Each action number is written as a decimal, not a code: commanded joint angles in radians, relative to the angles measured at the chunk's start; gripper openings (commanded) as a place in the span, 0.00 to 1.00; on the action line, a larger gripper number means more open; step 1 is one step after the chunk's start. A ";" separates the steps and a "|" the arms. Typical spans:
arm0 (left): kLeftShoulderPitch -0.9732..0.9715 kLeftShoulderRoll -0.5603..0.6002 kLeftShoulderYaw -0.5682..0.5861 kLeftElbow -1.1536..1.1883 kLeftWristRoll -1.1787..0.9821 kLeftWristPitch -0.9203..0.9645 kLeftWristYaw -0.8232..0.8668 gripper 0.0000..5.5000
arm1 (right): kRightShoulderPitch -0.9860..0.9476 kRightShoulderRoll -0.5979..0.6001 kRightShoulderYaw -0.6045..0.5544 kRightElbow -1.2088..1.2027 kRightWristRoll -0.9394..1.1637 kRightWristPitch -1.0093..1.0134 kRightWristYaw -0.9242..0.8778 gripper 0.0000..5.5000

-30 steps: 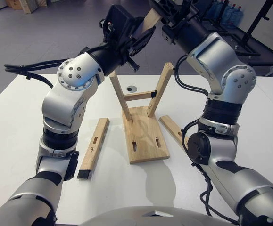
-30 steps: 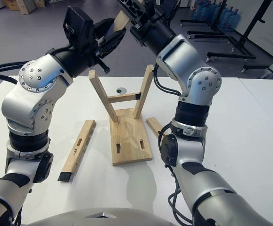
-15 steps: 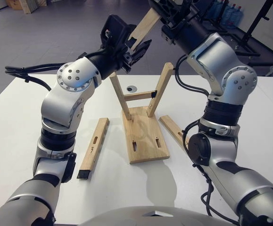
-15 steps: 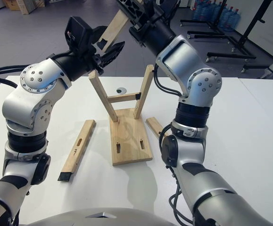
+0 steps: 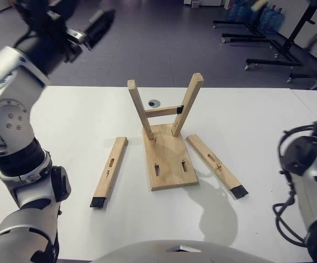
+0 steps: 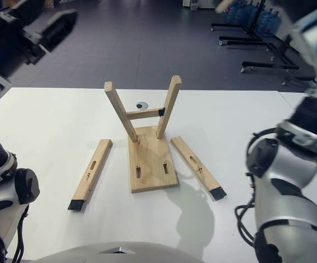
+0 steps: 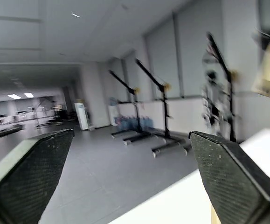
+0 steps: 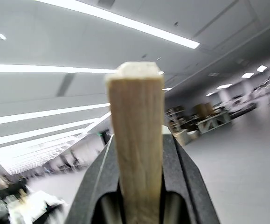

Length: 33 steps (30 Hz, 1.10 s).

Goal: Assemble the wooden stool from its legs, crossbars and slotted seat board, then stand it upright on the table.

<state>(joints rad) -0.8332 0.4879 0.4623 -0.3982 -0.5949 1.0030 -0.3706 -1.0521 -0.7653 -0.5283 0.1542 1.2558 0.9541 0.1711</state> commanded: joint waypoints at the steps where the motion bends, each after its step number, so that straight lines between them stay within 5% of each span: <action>1: 0.048 0.014 0.142 0.038 -0.047 0.045 0.081 0.82 | 0.224 -0.134 -0.051 -0.048 0.003 0.141 0.129 0.07; 6: 0.191 0.010 0.208 0.082 -0.062 0.013 0.099 0.82 | 0.653 0.036 -0.082 -0.222 0.010 0.151 0.183 0.07; 11: 0.304 -0.003 0.172 0.145 -0.057 -0.064 0.069 0.82 | 0.874 0.257 0.033 -0.279 -0.139 -0.032 0.223 0.07; 23: 0.386 -0.006 0.090 0.203 -0.066 -0.159 0.042 0.82 | 0.906 0.327 0.223 -0.106 -0.442 -0.313 0.435 0.07; 33: 0.393 0.002 0.059 0.216 -0.078 -0.196 0.038 0.82 | 0.928 0.362 0.227 0.003 -0.530 -0.434 0.509 0.07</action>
<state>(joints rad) -0.4443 0.4845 0.5330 -0.1908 -0.6634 0.8170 -0.3264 -0.1421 -0.4069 -0.2958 0.1478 0.7457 0.5235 0.6816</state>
